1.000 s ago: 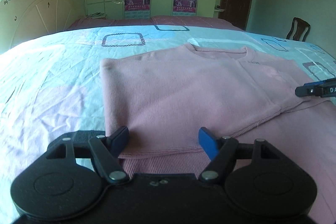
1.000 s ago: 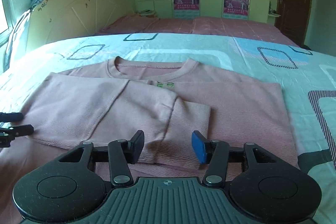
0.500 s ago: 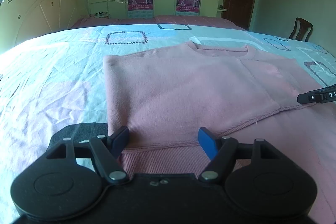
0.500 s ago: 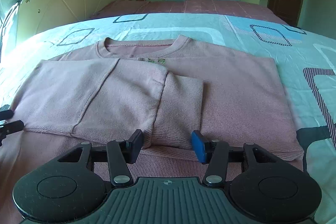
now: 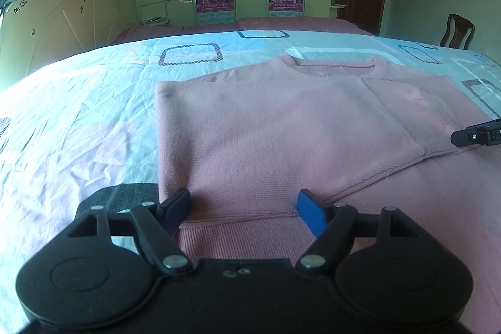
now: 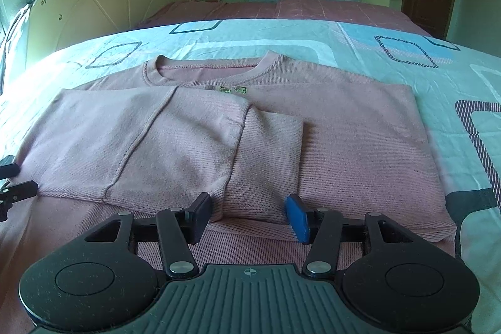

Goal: Fold small clothes

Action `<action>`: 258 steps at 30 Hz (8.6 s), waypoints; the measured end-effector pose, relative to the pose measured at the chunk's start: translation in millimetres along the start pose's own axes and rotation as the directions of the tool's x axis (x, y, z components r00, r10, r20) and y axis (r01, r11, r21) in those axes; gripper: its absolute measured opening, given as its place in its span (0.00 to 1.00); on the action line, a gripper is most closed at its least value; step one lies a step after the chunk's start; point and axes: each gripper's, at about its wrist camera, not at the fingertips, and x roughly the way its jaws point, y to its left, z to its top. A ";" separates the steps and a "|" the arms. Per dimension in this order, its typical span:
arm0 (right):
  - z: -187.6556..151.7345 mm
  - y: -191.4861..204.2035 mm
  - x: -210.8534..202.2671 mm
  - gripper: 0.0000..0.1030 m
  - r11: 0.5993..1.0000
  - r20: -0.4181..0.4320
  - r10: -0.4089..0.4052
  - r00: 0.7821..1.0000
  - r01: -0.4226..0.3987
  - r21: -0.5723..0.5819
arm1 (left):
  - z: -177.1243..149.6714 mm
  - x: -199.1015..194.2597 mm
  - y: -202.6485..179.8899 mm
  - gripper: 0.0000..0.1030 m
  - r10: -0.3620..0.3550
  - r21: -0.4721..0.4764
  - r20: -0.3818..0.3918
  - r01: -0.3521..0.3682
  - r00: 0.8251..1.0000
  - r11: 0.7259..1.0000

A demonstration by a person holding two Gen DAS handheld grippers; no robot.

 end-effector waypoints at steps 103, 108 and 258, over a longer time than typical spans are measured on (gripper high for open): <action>-181.8 -135.5 -267.9 0.07 0.728 0.357 0.409 0.840 -0.536 0.427 | -163.4 -213.0 29.1 0.04 -0.327 -0.681 0.262 0.414 0.908 0.604; -111.5 -131.6 -262.8 0.07 0.750 0.435 0.355 0.828 -0.530 0.397 | -100.5 -199.1 38.1 0.04 -0.298 -0.655 0.367 0.472 0.881 0.590; -50.8 -86.6 -72.3 0.39 0.995 0.066 -0.095 0.993 0.096 0.001 | -27.1 -21.7 -11.4 0.64 0.044 -0.108 0.042 -0.039 0.998 0.993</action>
